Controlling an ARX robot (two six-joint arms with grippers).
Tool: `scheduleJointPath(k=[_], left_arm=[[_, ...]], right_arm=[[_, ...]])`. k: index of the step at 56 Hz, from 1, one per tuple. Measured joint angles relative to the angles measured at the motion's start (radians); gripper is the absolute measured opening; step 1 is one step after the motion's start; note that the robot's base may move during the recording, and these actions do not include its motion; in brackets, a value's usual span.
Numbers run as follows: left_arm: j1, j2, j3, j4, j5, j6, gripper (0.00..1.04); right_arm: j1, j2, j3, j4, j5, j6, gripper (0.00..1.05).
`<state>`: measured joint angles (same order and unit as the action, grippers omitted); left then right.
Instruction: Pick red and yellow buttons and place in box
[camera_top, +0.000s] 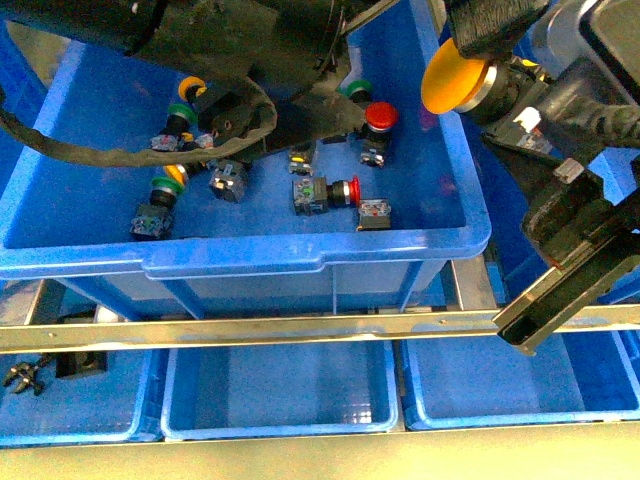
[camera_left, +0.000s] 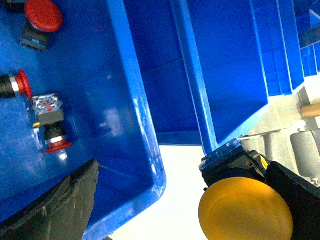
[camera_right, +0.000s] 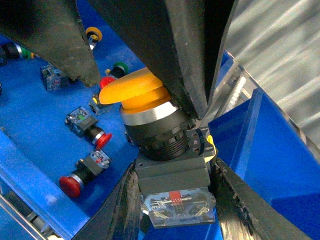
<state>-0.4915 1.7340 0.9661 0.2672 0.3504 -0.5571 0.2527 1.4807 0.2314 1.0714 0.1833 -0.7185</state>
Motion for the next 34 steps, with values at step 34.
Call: scheduleJointPath(k=[34], left_arm=[[-0.040, -0.007, -0.011, 0.136, -0.071, -0.094, 0.97]], right_arm=[[-0.032, -0.050, -0.003, -0.013, -0.002, 0.022, 0.32]])
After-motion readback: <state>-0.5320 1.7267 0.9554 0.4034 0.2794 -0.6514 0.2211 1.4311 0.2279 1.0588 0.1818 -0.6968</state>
